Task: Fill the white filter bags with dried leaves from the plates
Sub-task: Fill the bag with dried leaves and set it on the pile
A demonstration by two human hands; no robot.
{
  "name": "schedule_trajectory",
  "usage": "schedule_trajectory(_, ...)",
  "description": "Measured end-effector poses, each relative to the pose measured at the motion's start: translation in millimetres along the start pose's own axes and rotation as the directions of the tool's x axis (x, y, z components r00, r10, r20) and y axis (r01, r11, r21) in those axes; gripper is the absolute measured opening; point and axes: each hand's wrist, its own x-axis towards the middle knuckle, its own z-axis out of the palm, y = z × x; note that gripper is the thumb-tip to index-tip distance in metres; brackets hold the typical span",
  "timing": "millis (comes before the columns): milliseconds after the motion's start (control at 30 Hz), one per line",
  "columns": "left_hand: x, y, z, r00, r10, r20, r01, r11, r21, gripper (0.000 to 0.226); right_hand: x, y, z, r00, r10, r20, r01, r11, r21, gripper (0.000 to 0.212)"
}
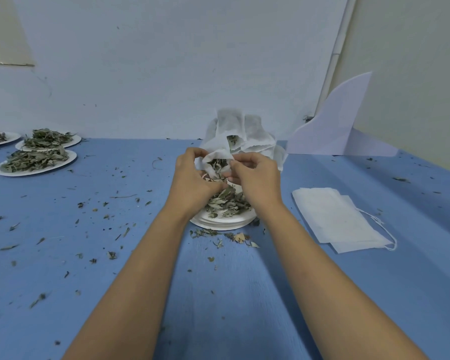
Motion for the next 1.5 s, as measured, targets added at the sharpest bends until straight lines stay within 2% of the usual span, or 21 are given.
schedule_trajectory(167,0,1,1,0.992,0.045,-0.119,-0.037,0.997,0.069,0.043,2,0,0,0.998,0.058,0.011,-0.059,0.993,0.099,0.019)
schedule_trajectory(333,0,-2,0,0.986,0.034,-0.165,-0.019,0.995,0.093,0.028,1,1,0,1.0,0.026,0.008,-0.026,0.998,-0.05,0.015)
schedule_trajectory(467,1,-4,-1,0.973,0.006,-0.229,0.01,0.998,0.069,0.018,0,4,1,0.995,-0.101,0.004,0.098,0.951,-0.293,0.009)
schedule_trajectory(567,0,-6,1,0.959,0.025,-0.283,0.0,0.996,0.089,0.015,-3,6,2,0.981,-0.181,0.075,0.196,0.896,-0.397,0.011)
schedule_trajectory(633,-1,-6,2,0.943,0.039,-0.332,-0.004,0.994,0.105,0.015,-7,5,3,0.968,-0.208,0.137,0.247,0.874,-0.419,0.013)
schedule_trajectory(767,1,-8,-2,0.894,0.03,-0.446,0.038,0.989,0.143,0.017,-12,3,9,0.939,-0.236,0.251,0.316,0.879,-0.357,0.012)
schedule_trajectory(900,3,-8,-6,0.877,0.017,-0.48,0.054,0.99,0.133,0.016,-10,5,12,0.933,-0.258,0.249,0.339,0.863,-0.374,0.011)
schedule_trajectory(1000,4,-6,-4,0.89,-0.007,-0.456,0.035,0.998,0.054,0.014,-4,2,3,0.954,-0.21,0.216,0.281,0.878,-0.389,0.016)
schedule_trajectory(1067,6,-5,-4,0.889,-0.064,-0.453,0.05,0.998,-0.041,0.016,2,1,-7,0.962,-0.089,0.258,0.2,0.872,-0.447,0.04)
schedule_trajectory(1167,9,-4,-7,0.856,-0.12,-0.502,0.054,0.988,-0.144,0.016,4,3,-15,0.895,0.153,0.42,0.172,0.749,-0.64,0.083)
schedule_trajectory(1233,10,-4,-9,0.831,-0.15,-0.536,0.048,0.979,-0.2,0.014,0,7,-12,0.839,0.241,0.488,0.236,0.646,-0.726,0.095)
schedule_trajectory(1333,10,-6,-10,0.812,-0.193,-0.55,0.057,0.965,-0.255,0.013,-3,15,-5,0.786,0.258,0.562,0.338,0.582,-0.739,0.092)
schedule_trajectory(1500,11,-8,-12,0.798,-0.215,-0.563,0.052,0.955,-0.29,0.012,0,22,-4,0.776,0.195,0.6,0.382,0.612,-0.693,0.064)
